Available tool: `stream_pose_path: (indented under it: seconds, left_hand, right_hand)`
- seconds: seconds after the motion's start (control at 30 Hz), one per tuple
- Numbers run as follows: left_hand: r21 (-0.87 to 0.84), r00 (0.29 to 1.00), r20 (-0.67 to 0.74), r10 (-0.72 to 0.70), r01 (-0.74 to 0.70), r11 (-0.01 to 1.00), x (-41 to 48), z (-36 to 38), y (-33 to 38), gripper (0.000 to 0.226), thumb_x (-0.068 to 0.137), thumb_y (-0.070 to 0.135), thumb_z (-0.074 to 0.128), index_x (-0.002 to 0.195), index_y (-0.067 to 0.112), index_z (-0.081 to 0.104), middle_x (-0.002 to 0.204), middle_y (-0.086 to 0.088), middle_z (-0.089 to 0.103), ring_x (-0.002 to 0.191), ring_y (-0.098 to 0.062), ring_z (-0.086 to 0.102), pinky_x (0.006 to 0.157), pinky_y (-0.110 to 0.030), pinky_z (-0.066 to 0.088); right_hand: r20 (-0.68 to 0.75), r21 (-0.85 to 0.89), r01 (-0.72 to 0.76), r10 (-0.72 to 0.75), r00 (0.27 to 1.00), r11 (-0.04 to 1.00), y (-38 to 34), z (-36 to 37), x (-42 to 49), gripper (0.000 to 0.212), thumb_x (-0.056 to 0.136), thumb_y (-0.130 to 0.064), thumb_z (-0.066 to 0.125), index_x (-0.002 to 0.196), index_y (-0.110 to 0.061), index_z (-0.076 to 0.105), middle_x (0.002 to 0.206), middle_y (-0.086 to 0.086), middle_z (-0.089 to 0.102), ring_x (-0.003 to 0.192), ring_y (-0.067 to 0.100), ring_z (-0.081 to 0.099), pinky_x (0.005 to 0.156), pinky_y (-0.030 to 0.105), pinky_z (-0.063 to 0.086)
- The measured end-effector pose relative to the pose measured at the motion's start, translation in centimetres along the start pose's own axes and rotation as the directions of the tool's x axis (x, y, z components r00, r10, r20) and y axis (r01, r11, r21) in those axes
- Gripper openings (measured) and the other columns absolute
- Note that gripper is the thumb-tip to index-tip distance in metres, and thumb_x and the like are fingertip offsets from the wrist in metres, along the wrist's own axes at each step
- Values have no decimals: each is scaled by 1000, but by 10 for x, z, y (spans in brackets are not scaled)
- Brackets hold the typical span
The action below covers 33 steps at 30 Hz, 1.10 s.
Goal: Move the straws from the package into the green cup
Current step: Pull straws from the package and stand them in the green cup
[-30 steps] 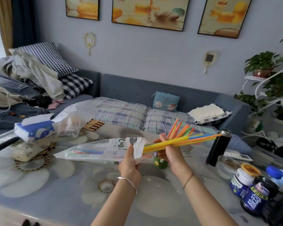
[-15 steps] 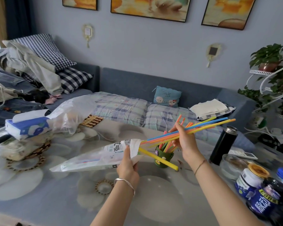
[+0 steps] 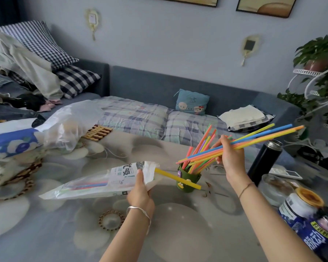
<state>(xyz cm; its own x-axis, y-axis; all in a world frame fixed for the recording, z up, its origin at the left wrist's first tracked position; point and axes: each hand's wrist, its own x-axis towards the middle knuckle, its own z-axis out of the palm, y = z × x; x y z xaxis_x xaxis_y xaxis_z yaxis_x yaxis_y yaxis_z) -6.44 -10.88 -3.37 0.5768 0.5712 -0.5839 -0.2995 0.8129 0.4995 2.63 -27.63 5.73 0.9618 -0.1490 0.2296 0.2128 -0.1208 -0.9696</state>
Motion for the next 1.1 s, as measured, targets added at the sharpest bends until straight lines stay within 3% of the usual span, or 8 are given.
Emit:
stream_pose_path:
  seconds: [0.1, 0.3, 0.43, 0.53, 0.67, 0.77, 0.9, 1.1]
  left_hand:
    - [-4, 1000, -10, 7, -7, 1000, 8, 2, -4, 50, 82, 21, 73, 122, -2, 56, 109, -12, 64, 85, -23, 64, 52, -22, 56]
    - [-5, 999, -35, 24, -25, 1000, 22, 3, -11, 52, 80, 21, 75, 123, -1, 57, 118, -13, 67, 90, -24, 65, 39, -15, 49]
    - [-3, 999, -28, 39, -39, 999, 25, 2, -12, 52, 80, 21, 75, 124, -2, 57, 119, -13, 67, 89, -24, 65, 39, -14, 47]
    - [-16, 998, -10, 62, -62, 998, 26, 3, -10, 48, 80, 20, 75, 121, 0, 60, 117, -11, 68, 81, -18, 66, 41, -15, 49]
    - [-12, 997, 13, 75, -75, 997, 26, 3, -9, 51, 80, 23, 76, 125, 6, 59, 119, -6, 69, 97, -19, 68, 45, -14, 50]
    - [-9, 997, 14, 78, -78, 997, 25, 4, -8, 52, 80, 25, 76, 126, 8, 58, 119, -4, 69, 95, -17, 67, 44, -13, 49]
    - [-6, 997, 15, 75, -75, 997, 23, 4, -6, 49, 81, 24, 75, 124, 8, 59, 119, -4, 69, 85, -14, 66, 42, -13, 48]
    - [-3, 997, 21, 71, -71, 997, 20, 2, -5, 48, 81, 22, 75, 124, 8, 59, 119, -6, 69, 88, -16, 67, 44, -14, 50]
  right_hand:
    - [-20, -95, 73, -75, 997, 993, 9, -3, 11, 40, 93, -33, 46, 71, -2, 60, 58, 5, 54, 33, 3, 46, 35, 17, 37]
    - [29, -302, 247, -250, 968, 921, 29, 7, 20, 43, 94, -38, 46, 58, -18, 55, 53, 1, 55, 50, 20, 56, 47, 29, 44]
    - [147, -426, 299, -260, 954, 854, 40, 17, 24, 44, 91, -41, 50, 68, -8, 67, 53, 1, 56, 52, 20, 58, 49, 32, 45]
    - [236, -474, 318, -230, 944, 821, 48, 26, 26, 41, 91, -39, 52, 66, -11, 68, 52, 5, 58, 52, 23, 59, 50, 35, 48]
    - [252, -494, 258, -147, 957, 830, 53, 33, 30, 50, 86, -43, 58, 64, 2, 60, 59, 19, 61, 56, 33, 63, 52, 38, 51]
    - [193, -438, 273, -206, 959, 856, 46, 34, 30, 49, 85, -45, 59, 53, -10, 48, 50, 7, 52, 48, 25, 54, 49, 30, 42]
    - [98, -352, 223, -202, 975, 909, 37, 37, 28, 49, 94, -49, 39, 62, -20, 62, 52, 0, 56, 47, 16, 54, 47, 27, 43]
    - [195, -441, 141, -58, 979, 886, 40, 40, 25, 57, 96, -47, 32, 61, -10, 57, 50, 4, 52, 41, 14, 49, 48, 27, 43]
